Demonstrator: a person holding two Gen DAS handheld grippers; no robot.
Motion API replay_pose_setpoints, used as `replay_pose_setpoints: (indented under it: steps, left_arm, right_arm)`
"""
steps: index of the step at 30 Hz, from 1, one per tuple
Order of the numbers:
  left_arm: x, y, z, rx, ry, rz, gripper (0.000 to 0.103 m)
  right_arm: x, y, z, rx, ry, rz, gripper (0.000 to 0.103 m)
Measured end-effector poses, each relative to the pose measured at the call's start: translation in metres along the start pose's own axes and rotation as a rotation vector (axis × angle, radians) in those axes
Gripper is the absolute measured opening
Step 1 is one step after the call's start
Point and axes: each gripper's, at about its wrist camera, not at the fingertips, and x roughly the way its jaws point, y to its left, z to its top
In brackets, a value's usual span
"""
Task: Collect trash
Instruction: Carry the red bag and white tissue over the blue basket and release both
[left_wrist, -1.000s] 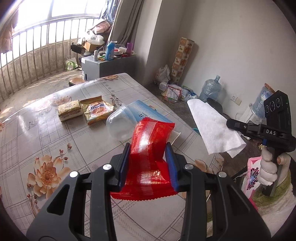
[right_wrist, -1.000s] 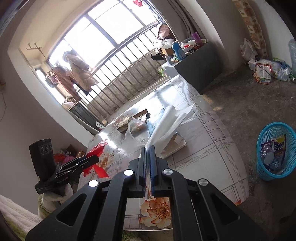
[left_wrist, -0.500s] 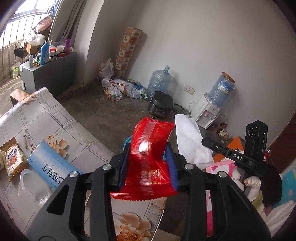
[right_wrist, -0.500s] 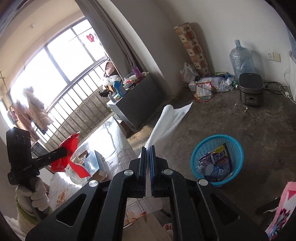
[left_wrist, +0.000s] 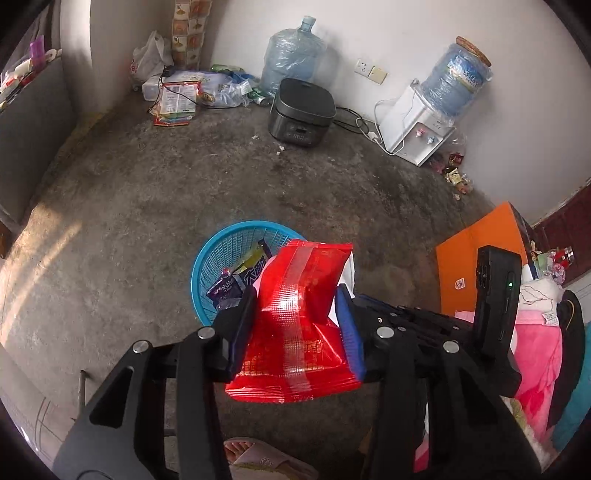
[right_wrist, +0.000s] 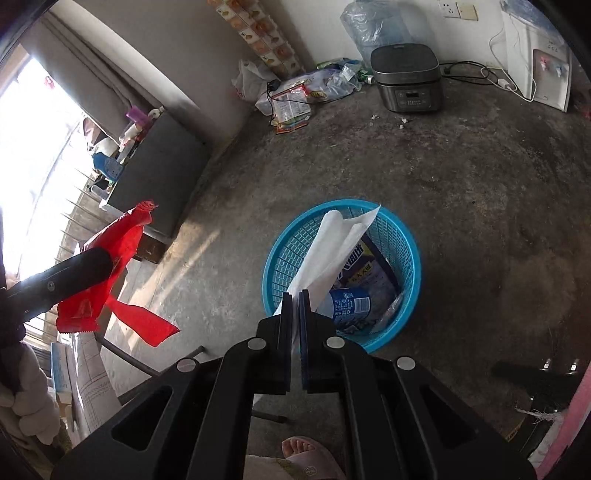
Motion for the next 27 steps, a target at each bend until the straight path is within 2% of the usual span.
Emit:
replay_pose_setpoints:
  steps: [2,3,4,7,9,12,15,18,21,23,27]
  left_arm:
    - [0.026,0.007,0.01,-0.025,0.0,0.012,0.065]
    - [0.036,0.01,0.012,-0.042,-0.001,0.009,0.067]
    - [0.043,0.014,0.015,-0.064,0.001,0.002,0.067]
    - [0.048,0.022,0.016,-0.137,-0.008,-0.029,0.067]
    - [0.04,0.024,0.016,-0.135,-0.027,-0.042,0.067]
    - [0.02,0.02,0.016,-0.115,-0.064,-0.041,0.069]
    - [-0.006,0.014,0.015,-0.109,-0.109,-0.046,0.069]
    - [-0.044,0.007,0.011,-0.089,-0.181,-0.048,0.07]
    - [-0.089,-0.001,-0.001,-0.07,-0.272,-0.058,0.076]
    - [-0.12,-0.006,-0.012,-0.051,-0.334,-0.056,0.083]
    - [-0.178,-0.003,-0.042,-0.046,-0.412,-0.023,0.085]
  right_arm:
    - [0.039,-0.016,0.011,0.014,0.056,-0.044,0.006]
    - [0.058,-0.025,0.013,0.032,0.092,-0.066,0.012]
    - [0.076,-0.035,0.013,0.06,0.122,-0.078,0.026]
    - [0.101,-0.055,0.011,0.11,0.124,-0.149,0.033]
    - [0.102,-0.062,0.008,0.145,0.096,-0.181,0.037]
    - [0.092,-0.069,0.004,0.187,0.047,-0.171,0.038]
    - [0.074,-0.062,0.003,0.169,-0.012,-0.176,0.038]
    - [0.051,-0.049,0.003,0.159,-0.081,-0.175,0.038]
    - [0.02,-0.027,0.002,0.129,-0.167,-0.164,0.038]
    - [-0.003,-0.008,0.0,0.097,-0.236,-0.156,0.045]
    - [-0.047,0.033,-0.011,0.03,-0.373,-0.137,0.066]
